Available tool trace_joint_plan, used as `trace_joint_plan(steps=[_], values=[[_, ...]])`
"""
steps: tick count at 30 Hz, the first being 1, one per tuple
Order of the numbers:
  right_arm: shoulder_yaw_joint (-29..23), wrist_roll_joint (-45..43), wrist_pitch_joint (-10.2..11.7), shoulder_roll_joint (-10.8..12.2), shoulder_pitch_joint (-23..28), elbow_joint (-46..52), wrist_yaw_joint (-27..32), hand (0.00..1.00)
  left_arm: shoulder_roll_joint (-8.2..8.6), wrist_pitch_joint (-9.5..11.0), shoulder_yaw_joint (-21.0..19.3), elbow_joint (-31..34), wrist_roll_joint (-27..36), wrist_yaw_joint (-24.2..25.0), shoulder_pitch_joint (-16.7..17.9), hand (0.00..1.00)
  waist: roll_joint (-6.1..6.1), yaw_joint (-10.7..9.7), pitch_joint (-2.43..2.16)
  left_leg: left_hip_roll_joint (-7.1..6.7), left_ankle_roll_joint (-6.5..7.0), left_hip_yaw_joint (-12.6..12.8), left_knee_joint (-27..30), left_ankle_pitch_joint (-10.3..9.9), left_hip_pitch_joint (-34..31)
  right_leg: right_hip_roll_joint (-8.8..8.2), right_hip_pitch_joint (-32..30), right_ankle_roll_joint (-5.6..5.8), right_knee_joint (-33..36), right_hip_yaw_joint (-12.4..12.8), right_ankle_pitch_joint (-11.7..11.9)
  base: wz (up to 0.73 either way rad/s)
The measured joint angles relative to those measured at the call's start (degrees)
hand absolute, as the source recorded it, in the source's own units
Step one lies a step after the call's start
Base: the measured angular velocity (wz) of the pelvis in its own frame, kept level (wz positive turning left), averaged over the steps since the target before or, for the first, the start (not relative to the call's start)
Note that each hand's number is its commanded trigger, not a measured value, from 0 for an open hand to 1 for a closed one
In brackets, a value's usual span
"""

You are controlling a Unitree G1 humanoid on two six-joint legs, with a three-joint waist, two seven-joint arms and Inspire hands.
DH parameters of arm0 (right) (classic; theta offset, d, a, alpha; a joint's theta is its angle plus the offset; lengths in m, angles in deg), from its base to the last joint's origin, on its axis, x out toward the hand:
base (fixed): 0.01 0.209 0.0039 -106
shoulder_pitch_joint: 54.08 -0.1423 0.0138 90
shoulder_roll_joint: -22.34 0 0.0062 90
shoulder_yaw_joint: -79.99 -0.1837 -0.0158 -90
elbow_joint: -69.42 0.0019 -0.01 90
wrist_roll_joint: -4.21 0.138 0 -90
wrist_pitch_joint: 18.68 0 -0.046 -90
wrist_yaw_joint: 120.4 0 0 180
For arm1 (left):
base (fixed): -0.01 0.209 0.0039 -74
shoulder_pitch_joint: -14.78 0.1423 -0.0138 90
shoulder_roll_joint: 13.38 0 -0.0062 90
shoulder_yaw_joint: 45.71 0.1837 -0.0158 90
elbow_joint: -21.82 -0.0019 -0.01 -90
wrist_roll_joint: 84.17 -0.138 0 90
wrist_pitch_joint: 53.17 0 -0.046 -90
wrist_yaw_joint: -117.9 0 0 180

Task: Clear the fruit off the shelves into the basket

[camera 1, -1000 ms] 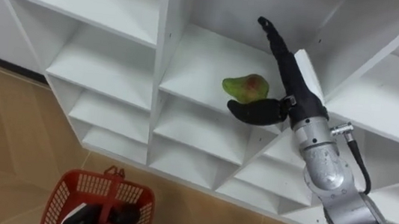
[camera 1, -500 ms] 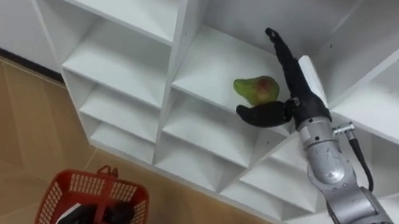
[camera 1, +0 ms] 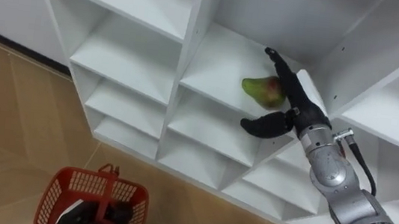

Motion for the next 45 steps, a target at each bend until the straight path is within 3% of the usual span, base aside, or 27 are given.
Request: trace_joint_plan(steps=[14, 20, 21, 22, 23, 25, 29, 45], values=[[-0.83, 0.34, 0.02, 0.0, -2.66, -2.5, -1.58, 0.0, 0.05, -0.01, 0.03, 0.38, 0.1, -0.02, -0.56, 1.0, 0.55, 0.03, 0.53, 0.01, 0.0, -0.2, -0.2, -0.01, -0.62, -0.04, -0.39, 0.02, -0.02, -0.66, 0.02, 0.01], [-0.82, 0.58, 0.31, 0.0, -2.96, -3.41, -1.58, 0.0, 0.09, -0.01, 0.03, 0.45, 0.03, -0.07, -0.85, 1.0, 0.54, 0.32, 0.51, 0.0, 0.01, -0.13, -0.02, 0.01, -0.51, -0.02, -0.47, 0.03, -0.03, -0.51, 0.03, 0.0], [-0.82, 0.58, 0.37, 0.01, -3.12, -3.8, -1.58, 0.16, 0.1, -0.01, 0.03, 0.45, 0.0, -0.07, -0.86, 1.0, 0.54, 0.34, 0.51, 0.0, 0.01, -0.15, -0.02, 0.01, -0.52, -0.02, -0.46, 0.03, -0.03, -0.53, 0.03, 0.0], [-0.81, 0.57, 0.44, 0.06, -3.43, -4.54, -1.69, 0.52, 0.14, -0.01, 0.02, 0.45, -0.08, -0.08, -0.85, 1.0, 0.56, 0.46, 0.51, 0.0, 0.01, -0.16, -0.06, 0.02, -0.53, -0.03, -0.47, 0.03, -0.03, -0.57, 0.03, 0.0], [-0.82, 0.57, 0.26, 0.06, -3.55, -4.97, -1.92, 0.56, 0.17, -0.02, 0.01, 0.45, -0.21, -0.08, -0.85, 1.0, 0.56, 0.7, 0.5, 0.0, 0.02, -0.16, -0.09, 0.02, -0.52, -0.03, -0.47, 0.03, -0.03, -0.57, 0.04, 0.0], [-0.82, 0.57, 0.03, 0.07, -3.62, -5.62, -2.0, 1.0, 0.18, -0.11, 0.01, 0.45, -0.78, -0.08, -0.87, 1.0, 0.58, 0.97, 0.49, 0.0, 0.02, -0.18, -0.09, 0.02, -0.52, -0.04, -0.46, 0.03, -0.03, -0.62, 0.04, 0.0], [-1.11, 0.58, 0.04, 0.05, -4.1, -6.16, -0.97, 1.0, 0.2, -1.09, 0.0, 0.45, -2.19, -0.08, -0.88, 1.0, 0.78, 1.21, 0.38, -0.02, 0.04, -0.19, -0.1, 0.04, -0.46, -0.07, -0.39, 0.03, -0.03, -0.62, 0.04, 0.0], [-2.48, 0.28, -0.06, 0.29, -3.9, -6.71, -0.79, 1.0, 0.99, -1.27, 0.02, 0.09, -2.68, -0.14, -0.79, 1.0, 1.04, 1.65, 0.24, -0.15, 0.12, -0.34, -0.04, 0.16, -0.08, -0.16, 0.12, 0.1, 0.02, -0.76, 0.08, 0.0]])
